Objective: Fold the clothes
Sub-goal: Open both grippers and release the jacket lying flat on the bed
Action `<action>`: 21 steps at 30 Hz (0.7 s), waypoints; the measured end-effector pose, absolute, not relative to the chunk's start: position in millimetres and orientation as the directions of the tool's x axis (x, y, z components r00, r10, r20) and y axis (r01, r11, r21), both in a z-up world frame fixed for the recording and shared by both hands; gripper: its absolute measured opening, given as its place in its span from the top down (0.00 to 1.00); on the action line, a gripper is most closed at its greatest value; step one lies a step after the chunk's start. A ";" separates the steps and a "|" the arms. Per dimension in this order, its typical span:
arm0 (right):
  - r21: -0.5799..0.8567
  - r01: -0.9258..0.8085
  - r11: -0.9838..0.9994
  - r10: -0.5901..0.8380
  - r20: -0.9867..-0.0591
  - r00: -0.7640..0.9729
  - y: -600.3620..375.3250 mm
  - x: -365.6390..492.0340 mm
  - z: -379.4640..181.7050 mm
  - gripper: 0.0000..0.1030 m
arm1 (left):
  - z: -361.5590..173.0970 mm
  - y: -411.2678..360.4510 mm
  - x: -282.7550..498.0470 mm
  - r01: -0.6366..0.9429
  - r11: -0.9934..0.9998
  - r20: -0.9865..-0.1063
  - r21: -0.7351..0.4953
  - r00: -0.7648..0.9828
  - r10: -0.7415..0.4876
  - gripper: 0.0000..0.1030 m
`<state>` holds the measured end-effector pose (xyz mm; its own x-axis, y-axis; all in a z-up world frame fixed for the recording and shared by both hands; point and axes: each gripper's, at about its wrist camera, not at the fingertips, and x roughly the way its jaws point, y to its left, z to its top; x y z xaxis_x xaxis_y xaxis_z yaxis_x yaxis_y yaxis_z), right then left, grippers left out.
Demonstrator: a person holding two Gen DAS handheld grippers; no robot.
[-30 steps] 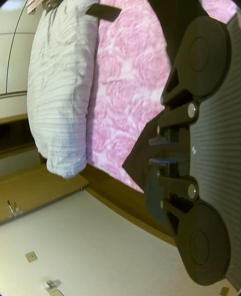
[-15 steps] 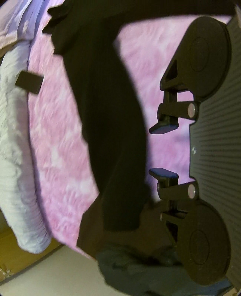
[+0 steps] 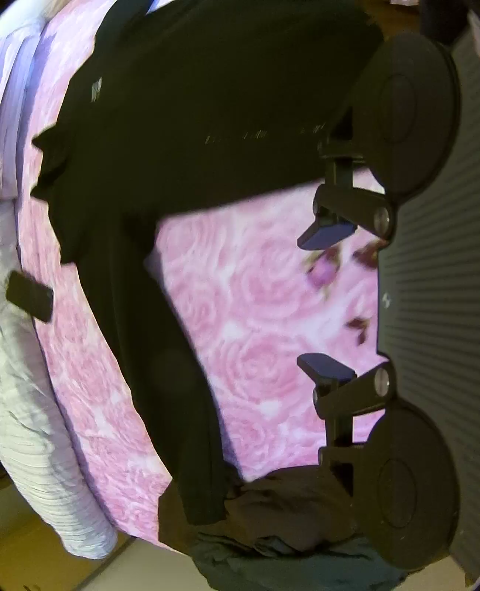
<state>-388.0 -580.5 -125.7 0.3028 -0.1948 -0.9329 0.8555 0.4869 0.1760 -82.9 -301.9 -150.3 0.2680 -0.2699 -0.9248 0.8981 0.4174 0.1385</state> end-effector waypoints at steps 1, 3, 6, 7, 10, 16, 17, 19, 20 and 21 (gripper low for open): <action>0.173 0.862 0.477 -0.202 -0.933 0.299 -581.4 -400.9 -121.6 0.09 | -146.9 -301.4 -91.0 0.904 0.404 -0.926 0.139 0.263 -0.270 0.39; 0.165 0.870 0.465 -0.213 -0.933 0.290 -576.2 -421.5 -111.6 0.09 | -140.9 -301.4 -106.6 0.917 0.374 -0.930 0.142 0.253 -0.268 0.39; 0.153 0.878 0.454 -0.229 -0.932 0.281 -556.6 -436.1 -92.4 0.09 | -129.7 -306.6 -126.8 0.941 0.308 -0.926 0.139 0.233 -0.296 0.38; 0.150 0.879 0.452 -0.235 -0.931 0.280 -549.6 -439.7 -85.9 0.09 | -126.1 -310.1 -131.7 0.950 0.282 -0.924 0.135 0.224 -0.311 0.38; 0.132 0.885 0.447 -0.269 -0.923 0.274 -529.5 -450.8 -62.6 0.09 | -116.3 -321.9 -140.6 0.972 0.205 -0.915 0.113 0.182 -0.360 0.38; 0.044 0.891 0.452 -0.376 -0.896 0.235 -469.4 -423.1 -19.5 0.09 | -100.7 -334.6 -122.7 0.996 0.057 -0.879 0.063 0.083 -0.470 0.38; 0.026 0.891 0.454 -0.393 -0.891 0.227 -456.7 -413.9 -14.8 0.09 | -99.1 -333.4 -115.7 0.998 0.030 -0.873 0.061 0.068 -0.483 0.38; -0.008 0.899 0.439 -0.415 -0.889 0.195 -428.4 -389.9 -9.5 0.09 | -97.1 -324.8 -99.0 0.997 -0.029 -0.869 0.077 0.052 -0.492 0.35; -0.011 0.905 0.424 -0.419 -0.889 0.185 -413.8 -377.7 -8.2 0.09 | -96.1 -320.2 -90.5 0.995 -0.059 -0.868 0.086 0.046 -0.495 0.35; -0.005 0.915 0.403 -0.417 -0.891 0.179 -396.6 -365.7 -6.5 0.09 | -93.5 -313.3 -81.3 0.991 -0.084 -0.869 0.101 0.047 -0.493 0.35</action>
